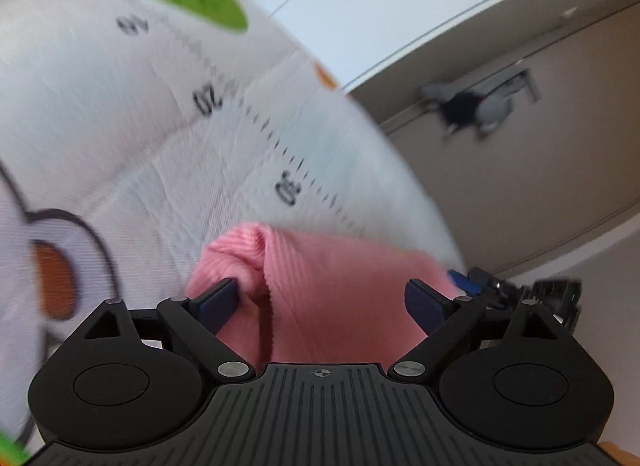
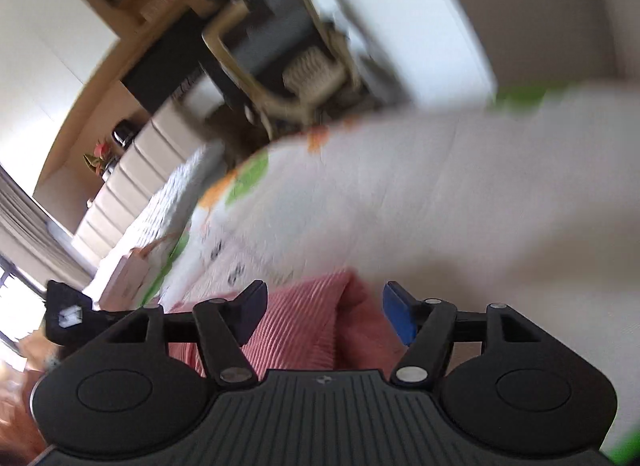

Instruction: Fold clothes

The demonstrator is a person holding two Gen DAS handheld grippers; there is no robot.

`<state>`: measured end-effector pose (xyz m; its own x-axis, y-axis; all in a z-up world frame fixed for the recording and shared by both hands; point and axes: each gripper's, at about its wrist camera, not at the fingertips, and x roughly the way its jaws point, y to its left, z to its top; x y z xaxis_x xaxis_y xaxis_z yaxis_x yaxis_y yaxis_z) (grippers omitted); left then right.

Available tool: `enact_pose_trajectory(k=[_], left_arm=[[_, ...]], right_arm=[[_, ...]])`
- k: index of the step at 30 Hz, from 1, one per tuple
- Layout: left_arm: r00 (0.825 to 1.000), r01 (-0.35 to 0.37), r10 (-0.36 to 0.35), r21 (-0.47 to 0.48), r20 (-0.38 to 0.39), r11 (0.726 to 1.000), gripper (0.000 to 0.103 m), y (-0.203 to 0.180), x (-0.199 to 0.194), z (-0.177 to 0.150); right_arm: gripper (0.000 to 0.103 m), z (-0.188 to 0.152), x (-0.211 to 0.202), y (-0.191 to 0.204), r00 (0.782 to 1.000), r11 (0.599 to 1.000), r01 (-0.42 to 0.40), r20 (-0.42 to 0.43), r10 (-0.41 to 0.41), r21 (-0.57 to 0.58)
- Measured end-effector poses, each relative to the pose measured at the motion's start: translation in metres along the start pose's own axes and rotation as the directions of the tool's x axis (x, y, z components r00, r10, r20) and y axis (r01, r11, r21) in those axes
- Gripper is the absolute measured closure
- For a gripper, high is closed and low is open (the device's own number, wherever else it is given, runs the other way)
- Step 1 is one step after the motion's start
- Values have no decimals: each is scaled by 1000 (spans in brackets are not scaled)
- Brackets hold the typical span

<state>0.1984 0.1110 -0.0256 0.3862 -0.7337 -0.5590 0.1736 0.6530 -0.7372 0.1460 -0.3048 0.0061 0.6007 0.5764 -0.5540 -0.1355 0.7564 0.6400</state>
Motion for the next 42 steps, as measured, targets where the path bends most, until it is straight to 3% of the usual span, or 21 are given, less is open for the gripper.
enact_pose_trajectory(k=[2,5,9,12,15,16,18,21,25,27,28,29,30,32,37,40,42], left_arm=[[999,34,-34,4,12,999,6,-2,9,6],[999,38,-37,-24,40,999,6,0,18,23],[984,7,-1,-32,176,999,7,-1,10,60],[956,-54,52,-2,287,999,7,-7,-14,76],[952,-86,72,32,299,996,6,-9,-39,66],[957,-82,68,40,281,996,6,-7,-43,58],[973,-62,47,62,227,996,6,-3,-42,38],[982,-103,90,70,167,992,6,2,-28,13],[974,-139,128,46,188,989,6,7,-5,6],[957,-197,176,68,232,978,6,1,8,9],[946,-230,203,83,252,970,10,-4,13,10],[941,-252,221,95,257,963,28,-9,18,11],[936,-270,235,107,262,957,60,-14,21,12],[938,-248,204,133,280,959,83,-28,7,14],[940,-194,122,203,320,960,85,-60,-42,4],[941,-234,160,231,300,944,85,-60,-52,-17],[935,-299,241,216,259,929,84,-44,-43,-29]], right_arm=[[38,6,30,4,997,1000,-31,-68,30,-7],[37,24,66,23,996,996,-37,-82,30,-83],[38,67,91,53,998,985,-17,51,26,-173],[38,85,85,73,985,955,98,162,-54,-279],[38,76,56,75,969,913,186,219,-111,-362],[36,72,47,72,968,908,195,222,-117,-372],[36,61,39,61,976,923,174,182,-116,-343],[36,46,45,42,989,958,132,97,-111,-255],[36,33,69,30,989,965,140,68,-128,-223],[36,31,81,27,986,957,158,87,-141,-244],[39,30,87,26,984,952,168,100,-147,-258],[55,30,91,26,982,948,177,113,-151,-266],[80,31,91,28,982,949,174,119,-148,-264],[89,32,77,43,983,947,149,142,-112,-285],[90,20,21,78,984,924,80,180,-12,-375],[90,1,23,68,987,922,110,147,-59,-371],[88,-12,24,61,988,920,131,125,-90,-369]])
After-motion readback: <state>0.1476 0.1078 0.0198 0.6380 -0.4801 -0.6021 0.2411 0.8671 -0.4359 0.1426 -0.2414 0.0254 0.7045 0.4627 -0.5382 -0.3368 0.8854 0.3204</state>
